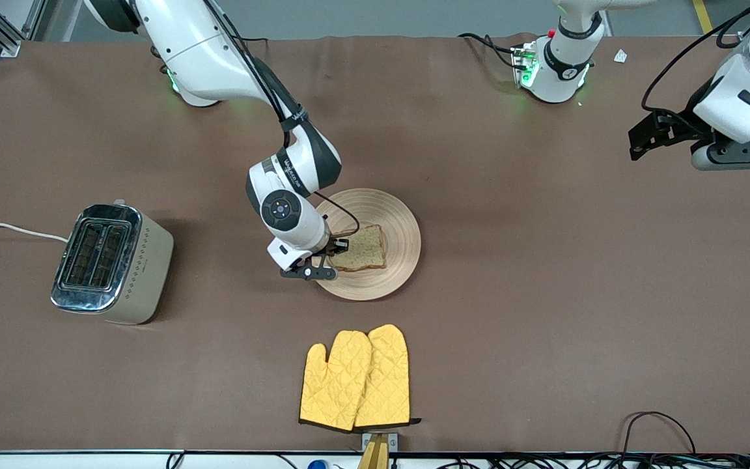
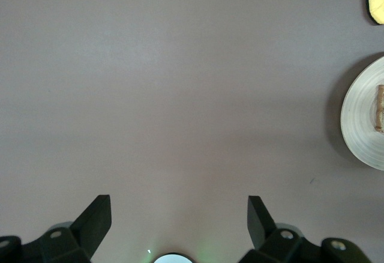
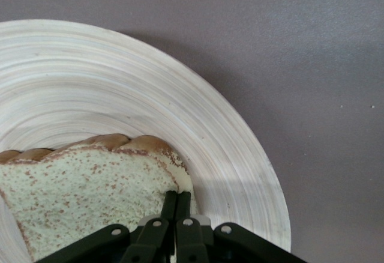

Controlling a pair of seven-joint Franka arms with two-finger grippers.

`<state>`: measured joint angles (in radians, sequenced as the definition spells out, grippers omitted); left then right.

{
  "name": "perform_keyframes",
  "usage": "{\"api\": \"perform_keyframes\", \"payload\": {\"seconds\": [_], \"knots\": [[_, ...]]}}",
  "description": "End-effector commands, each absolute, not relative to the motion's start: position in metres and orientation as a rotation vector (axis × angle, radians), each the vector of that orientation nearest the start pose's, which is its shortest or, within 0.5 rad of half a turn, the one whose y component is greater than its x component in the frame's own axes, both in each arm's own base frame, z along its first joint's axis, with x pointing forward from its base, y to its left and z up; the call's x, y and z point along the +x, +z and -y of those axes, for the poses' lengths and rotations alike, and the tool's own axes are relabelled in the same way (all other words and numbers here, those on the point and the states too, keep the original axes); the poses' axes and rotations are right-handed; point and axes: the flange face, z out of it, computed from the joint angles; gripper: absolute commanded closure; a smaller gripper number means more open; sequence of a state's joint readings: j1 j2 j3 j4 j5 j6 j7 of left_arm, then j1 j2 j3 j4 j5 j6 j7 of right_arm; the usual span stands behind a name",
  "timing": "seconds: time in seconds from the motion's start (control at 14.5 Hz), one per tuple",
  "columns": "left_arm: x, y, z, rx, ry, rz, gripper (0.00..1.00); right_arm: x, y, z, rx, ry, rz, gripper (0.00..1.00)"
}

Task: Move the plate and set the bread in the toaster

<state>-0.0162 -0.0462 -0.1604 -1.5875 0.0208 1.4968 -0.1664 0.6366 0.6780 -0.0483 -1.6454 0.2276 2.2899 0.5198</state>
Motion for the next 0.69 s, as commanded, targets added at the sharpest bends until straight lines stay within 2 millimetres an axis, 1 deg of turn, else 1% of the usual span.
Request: {"api": "perform_keyframes", "payload": {"seconds": [0.0, 0.14, 0.21, 0.28, 0.34, 0.48, 0.55, 0.62], "knots": [[0.51, 0.631, 0.092, -3.085, 0.006, 0.007, 0.0, 0.562, 0.222, -0.389, -3.03, 0.147, -0.125, 1.0], [0.512, 0.631, 0.091, -3.086, 0.007, -0.019, 0.0, 0.563, 0.236, -0.389, -3.038, 0.153, -0.109, 1.0], [0.512, 0.631, 0.089, -3.088, 0.012, -0.024, 0.0, 0.566, 0.252, -0.388, -3.043, 0.163, -0.099, 1.0], [0.514, 0.634, 0.085, -3.09, 0.009, -0.029, 0.0, 0.57, 0.267, -0.383, -3.062, 0.18, -0.091, 1.0], [0.515, 0.637, 0.084, -3.091, 0.0, -0.026, 0.0, 0.575, 0.284, -0.377, -3.098, 0.191, -0.069, 1.0], [0.517, 0.635, 0.084, -3.093, 0.009, -0.024, 0.0, 0.579, 0.316, -0.37, -3.185, 0.215, -0.008, 1.0], [0.516, 0.636, 0.084, -3.096, 0.008, -0.022, 0.0, 0.585, 0.334, -0.359, -3.233, 0.219, -0.001, 1.0], [0.516, 0.637, 0.085, -3.102, 0.004, -0.022, 0.0, 0.591, 0.357, -0.346, -3.296, 0.225, 0.011, 1.0]]}}
